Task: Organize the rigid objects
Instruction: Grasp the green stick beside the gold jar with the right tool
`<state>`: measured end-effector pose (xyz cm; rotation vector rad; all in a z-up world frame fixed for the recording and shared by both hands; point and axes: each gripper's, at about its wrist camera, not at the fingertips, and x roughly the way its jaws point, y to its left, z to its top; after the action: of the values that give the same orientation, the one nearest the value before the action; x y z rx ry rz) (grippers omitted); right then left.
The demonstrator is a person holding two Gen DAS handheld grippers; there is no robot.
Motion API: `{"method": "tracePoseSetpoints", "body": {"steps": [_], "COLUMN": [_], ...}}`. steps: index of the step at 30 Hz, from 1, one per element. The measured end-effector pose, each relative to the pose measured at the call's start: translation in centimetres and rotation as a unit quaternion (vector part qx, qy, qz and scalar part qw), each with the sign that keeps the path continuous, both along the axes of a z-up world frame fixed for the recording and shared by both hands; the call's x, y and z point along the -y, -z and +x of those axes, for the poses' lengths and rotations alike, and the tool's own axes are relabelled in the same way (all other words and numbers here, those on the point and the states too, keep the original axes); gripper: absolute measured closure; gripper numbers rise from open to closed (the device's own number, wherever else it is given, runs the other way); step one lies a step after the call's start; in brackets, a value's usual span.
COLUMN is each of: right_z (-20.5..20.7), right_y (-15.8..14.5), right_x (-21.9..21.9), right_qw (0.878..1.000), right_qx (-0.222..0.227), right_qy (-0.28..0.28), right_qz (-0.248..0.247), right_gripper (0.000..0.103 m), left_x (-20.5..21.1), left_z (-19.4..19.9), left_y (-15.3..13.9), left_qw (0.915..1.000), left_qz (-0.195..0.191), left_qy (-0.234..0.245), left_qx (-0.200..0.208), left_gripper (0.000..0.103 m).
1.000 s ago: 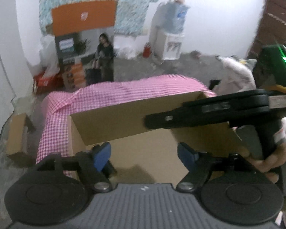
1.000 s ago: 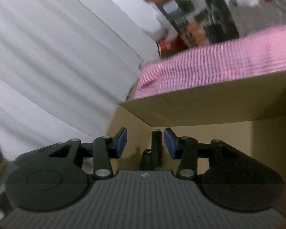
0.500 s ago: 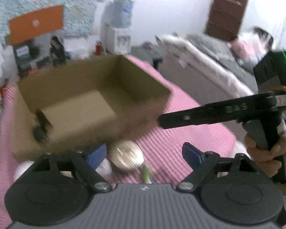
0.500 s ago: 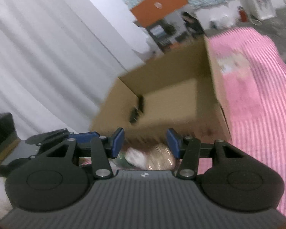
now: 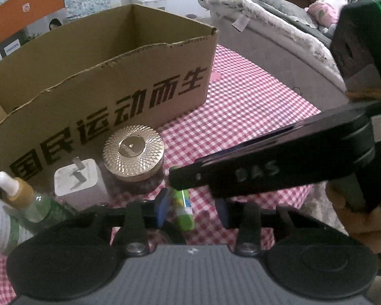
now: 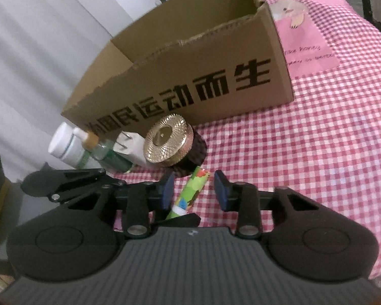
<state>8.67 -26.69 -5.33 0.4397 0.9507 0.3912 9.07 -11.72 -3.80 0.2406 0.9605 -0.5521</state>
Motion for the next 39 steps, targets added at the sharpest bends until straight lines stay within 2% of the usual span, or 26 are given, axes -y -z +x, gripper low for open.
{"method": "tracePoseSetpoints", "body": {"steps": [2,5,9,18,26,33,39], "right_z": [0.9,1.3,1.0,0.7,0.4,-0.9,-2.3], "right_y": [0.8,1.3,1.0,0.9,1.4,0.3,-2.5], "right_x": [-0.2,-0.3,0.3,1.0,1.4,1.6,1.5], "right_qw": [1.0,1.0,1.0,0.999,0.997,0.997,0.998], "right_qx": [-0.008,-0.013,-0.017,-0.039,-0.042,-0.024,0.012], "right_qy": [-0.003,-0.005,0.001,-0.002,0.014,0.026,0.029], "right_qz": [-0.001,-0.003,-0.003,0.024,0.06,0.063,0.055], "right_gripper": [0.08,0.083,0.083,0.083,0.086,0.088,0.088], "left_x": [0.1,0.8,1.0,2.1,1.9,1.4,0.6], "left_z": [0.3,0.3,0.4,0.2,0.5,-0.5,-1.7], "left_y": [0.2,0.7,1.1,1.4,1.5,0.0,-3.1], "left_qw": [1.0,0.9999,0.9998,0.9994,0.9997,0.9997,0.9981], "left_qz": [0.002,-0.001,0.004,0.031,0.024,0.003,-0.017], "left_qy": [0.001,0.006,0.009,0.014,-0.001,-0.005,-0.009], "left_qx": [-0.004,-0.011,-0.016,0.012,0.011,0.024,0.058], "left_gripper": [0.069,0.07,0.07,0.072,0.077,0.081,0.082]}}
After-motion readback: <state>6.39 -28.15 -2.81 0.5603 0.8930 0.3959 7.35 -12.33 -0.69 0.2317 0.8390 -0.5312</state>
